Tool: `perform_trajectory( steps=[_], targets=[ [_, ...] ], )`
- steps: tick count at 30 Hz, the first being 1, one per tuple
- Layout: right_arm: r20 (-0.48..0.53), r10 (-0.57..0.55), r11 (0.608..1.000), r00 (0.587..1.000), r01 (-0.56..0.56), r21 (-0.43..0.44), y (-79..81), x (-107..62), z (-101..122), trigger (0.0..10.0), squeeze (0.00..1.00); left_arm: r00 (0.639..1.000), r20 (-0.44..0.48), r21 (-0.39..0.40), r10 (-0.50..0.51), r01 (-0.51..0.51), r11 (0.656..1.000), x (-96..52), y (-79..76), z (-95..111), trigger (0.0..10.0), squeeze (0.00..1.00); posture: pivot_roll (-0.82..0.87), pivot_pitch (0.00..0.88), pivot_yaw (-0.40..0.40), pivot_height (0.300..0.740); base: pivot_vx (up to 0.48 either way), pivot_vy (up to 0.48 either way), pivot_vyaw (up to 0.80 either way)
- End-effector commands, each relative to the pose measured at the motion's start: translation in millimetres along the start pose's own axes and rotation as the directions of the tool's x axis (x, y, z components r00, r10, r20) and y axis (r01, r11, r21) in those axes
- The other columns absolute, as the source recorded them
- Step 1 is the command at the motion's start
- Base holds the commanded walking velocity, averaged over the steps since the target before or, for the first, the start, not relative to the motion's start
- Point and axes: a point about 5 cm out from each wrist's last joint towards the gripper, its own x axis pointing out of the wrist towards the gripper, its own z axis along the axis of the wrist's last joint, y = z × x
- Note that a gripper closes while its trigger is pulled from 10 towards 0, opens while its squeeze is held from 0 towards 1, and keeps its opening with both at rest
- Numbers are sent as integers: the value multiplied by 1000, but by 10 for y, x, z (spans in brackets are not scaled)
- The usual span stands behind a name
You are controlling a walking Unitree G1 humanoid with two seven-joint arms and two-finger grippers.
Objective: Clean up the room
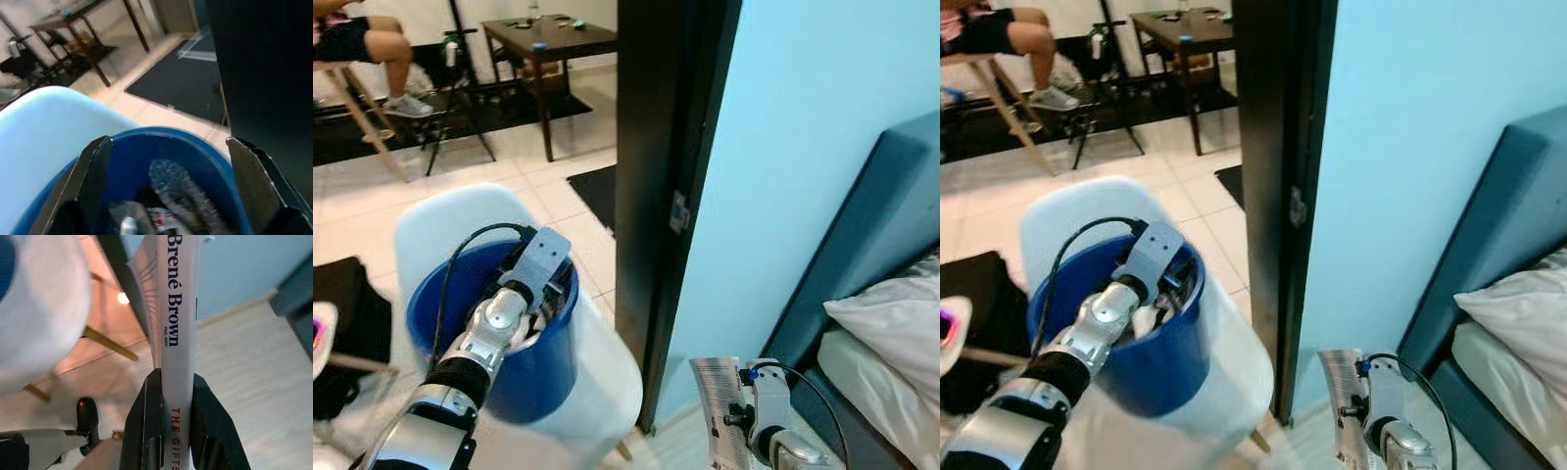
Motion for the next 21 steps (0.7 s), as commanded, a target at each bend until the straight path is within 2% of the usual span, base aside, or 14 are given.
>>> perform_trajectory(
  steps=[1,2,3,5,7,9,11,12,14,17,18,19,21],
  targets=[
    [17,7,1000,1000,-7,-12,20,16,55,10000,0,1000,-1,-48,6,-6,999,-7,11,-3,10000,0,-103,0,-10,740,-480,0,0],
    [22,9,1000,1000,-9,-11,34,24,73,10000,0,999,41,-162,11,-4,987,43,-42,109,10000,0,-104,0,-7,740,-480,0,0],
    [25,10,1000,1000,-10,-10,40,27,82,10000,0,998,55,-207,11,1,978,60,-64,147,10000,0,-105,0,-6,740,-405,0,0],
    [25,10,1000,1000,-10,-10,40,27,82,10000,0,998,55,-207,11,1,978,60,-64,147,10000,0,-105,0,-6,740,-405,0,0],
    [27,14,1000,1000,-14,-15,54,32,89,10000,0,997,78,-242,-13,31,970,67,-124,183,10000,0,-106,0,-2,740,-321,0,0],
    [27,14,1000,1000,-14,-15,54,32,89,10000,0,997,78,-242,-13,31,970,67,-124,183,10000,0,-106,0,-2,740,-259,0,0],
    [24,16,1000,1000,-15,-18,65,32,76,10000,0,993,85,-217,-77,94,972,34,-219,145,10000,0,-107,0,1,740,0,0,0],
    [24,16,1000,1000,-15,-18,65,32,76,10000,0,993,85,-217,-77,94,972,34,-219,145,10000,0,-107,0,1,740,0,0,0],
    [19,12,1000,1000,-12,-19,65,29,58,10000,0,992,74,-230,-100,115,966,-1,-255,87,10000,0,-107,0,2,740,0,0,0],
    [-1,-1,1000,1000,1,-19,57,17,1,10000,0,986,-34,-277,-163,147,950,-175,-346,-250,10000,0,-106,0,3,740,0,-231,0],
    [-1,-1,1000,1000,1,-19,57,17,1,10000,0,986,-34,-277,-163,147,950,-175,-346,-250,10000,0,-106,0,3,740,0,-424,0],
    [-7,-8,1000,1000,8,-22,49,12,-16,10000,0,979,-82,-301,-188,156,941,-266,-387,-392,10000,0,-105,0,2,740,0,-480,0],
    [-7,-8,1000,1000,8,-22,49,12,-16,10000,0,979,-82,-301,-188,156,941,-266,-387,-392,10000,0,-105,0,2,740,0,-480,0]
  ],
)
